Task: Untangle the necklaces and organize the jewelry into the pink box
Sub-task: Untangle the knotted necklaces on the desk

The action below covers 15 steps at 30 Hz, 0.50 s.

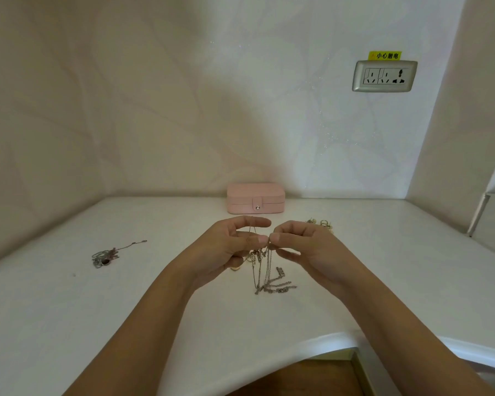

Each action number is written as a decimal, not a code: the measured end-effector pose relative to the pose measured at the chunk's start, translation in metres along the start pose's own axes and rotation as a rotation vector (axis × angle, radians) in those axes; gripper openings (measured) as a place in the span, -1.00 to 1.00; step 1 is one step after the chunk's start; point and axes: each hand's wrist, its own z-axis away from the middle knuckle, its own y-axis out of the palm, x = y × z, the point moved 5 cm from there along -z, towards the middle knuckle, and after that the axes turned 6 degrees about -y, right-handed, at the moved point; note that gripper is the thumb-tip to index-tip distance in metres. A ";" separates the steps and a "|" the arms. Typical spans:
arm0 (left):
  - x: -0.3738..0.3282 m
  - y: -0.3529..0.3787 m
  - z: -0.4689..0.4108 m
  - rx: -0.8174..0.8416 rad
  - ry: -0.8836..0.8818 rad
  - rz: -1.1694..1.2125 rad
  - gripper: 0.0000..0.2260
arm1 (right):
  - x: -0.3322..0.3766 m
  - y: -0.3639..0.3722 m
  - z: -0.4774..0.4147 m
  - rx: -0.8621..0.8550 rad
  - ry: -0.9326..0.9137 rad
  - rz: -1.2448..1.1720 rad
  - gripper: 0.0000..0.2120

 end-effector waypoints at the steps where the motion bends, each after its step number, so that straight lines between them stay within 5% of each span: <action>1: 0.000 0.000 0.000 0.005 -0.003 0.003 -0.59 | 0.003 -0.003 0.000 -0.020 -0.029 0.072 -0.93; 5: -0.002 0.000 0.000 0.009 0.003 0.094 -0.63 | 0.012 -0.011 0.002 -0.092 -0.088 0.232 -0.92; 15: -0.001 0.004 0.000 0.084 -0.026 0.290 -0.73 | 0.014 0.002 -0.003 -0.106 -0.193 0.052 -0.87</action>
